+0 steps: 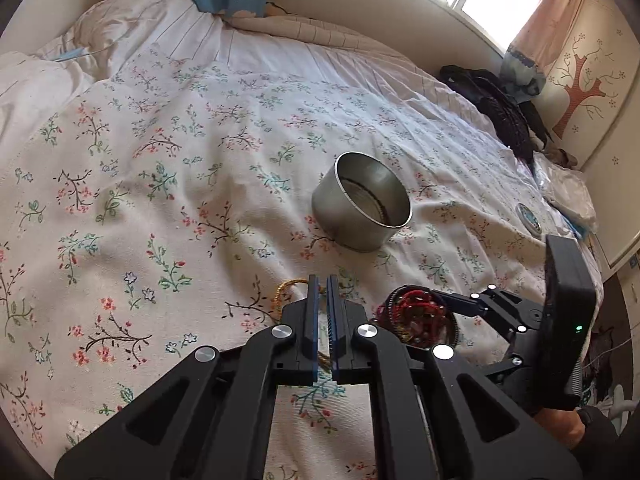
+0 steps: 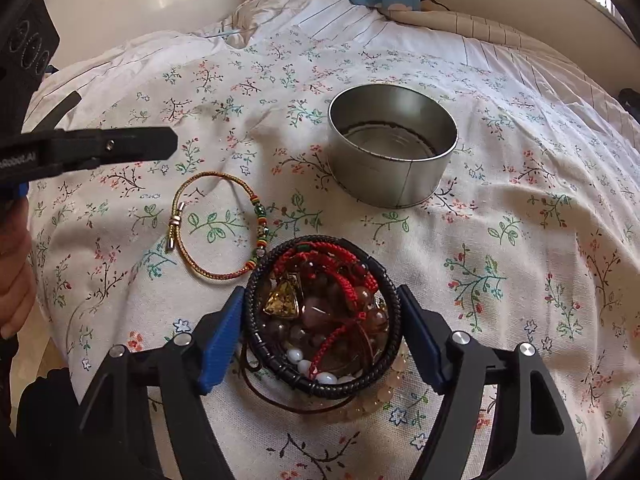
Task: Organize jewelry
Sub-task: 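Lift the gold bangle toward the tin with the left gripper while the right gripper grasps the black bracelet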
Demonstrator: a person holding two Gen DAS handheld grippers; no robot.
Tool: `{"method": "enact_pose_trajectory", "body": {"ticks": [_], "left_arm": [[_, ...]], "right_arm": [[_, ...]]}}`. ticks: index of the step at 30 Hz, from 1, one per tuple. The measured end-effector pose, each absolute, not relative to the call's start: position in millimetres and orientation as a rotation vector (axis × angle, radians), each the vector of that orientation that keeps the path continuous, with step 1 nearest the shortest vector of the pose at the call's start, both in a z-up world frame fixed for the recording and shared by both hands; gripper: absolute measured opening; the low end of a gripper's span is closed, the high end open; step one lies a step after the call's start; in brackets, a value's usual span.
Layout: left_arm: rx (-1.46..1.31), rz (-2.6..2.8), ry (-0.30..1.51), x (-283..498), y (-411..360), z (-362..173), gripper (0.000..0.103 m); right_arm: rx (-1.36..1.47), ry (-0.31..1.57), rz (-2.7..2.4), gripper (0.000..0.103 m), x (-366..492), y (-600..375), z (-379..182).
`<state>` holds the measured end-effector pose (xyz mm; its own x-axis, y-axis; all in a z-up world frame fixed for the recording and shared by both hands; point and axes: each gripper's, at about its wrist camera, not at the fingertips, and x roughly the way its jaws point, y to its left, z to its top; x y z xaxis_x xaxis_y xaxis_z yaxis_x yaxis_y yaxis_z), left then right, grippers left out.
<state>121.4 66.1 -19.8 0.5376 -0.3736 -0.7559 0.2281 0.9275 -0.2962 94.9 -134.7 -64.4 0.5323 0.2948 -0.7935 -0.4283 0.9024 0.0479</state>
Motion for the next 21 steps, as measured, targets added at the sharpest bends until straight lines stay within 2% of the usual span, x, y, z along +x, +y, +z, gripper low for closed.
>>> {"method": "enact_pose_trajectory", "body": {"ticks": [3,5,7,8,10,11,14,21], "left_arm": [[-0.125,-0.336,0.963,128,65,-31,0.01],[-0.111,-0.327,0.982,132,63,-38,0.026],[-0.096,-0.321,0.987,133,60,-43,0.037],[-0.094,-0.32,0.99,133,60,-46,0.037],[-0.102,-0.331,1.008,133,59,-52,0.034],[-0.106,-0.339,1.017,133,58,-54,0.019],[-0.081,-0.342,1.009,129,56,-55,0.004],[-0.113,-0.367,0.935,122,60,-23,0.003]], "right_arm": [[-0.15,0.892,0.435,0.071,92,-135,-60],[-0.149,0.884,0.435,0.071,90,-136,-58],[-0.149,0.879,0.432,0.071,90,-137,-57],[-0.148,0.875,0.431,0.071,89,-138,-56],[-0.143,0.865,0.425,0.071,87,-140,-55],[-0.139,0.862,0.422,0.071,87,-141,-54],[-0.122,0.85,0.41,0.071,86,-147,-51],[-0.071,0.783,0.368,0.071,83,-164,-37]]}}
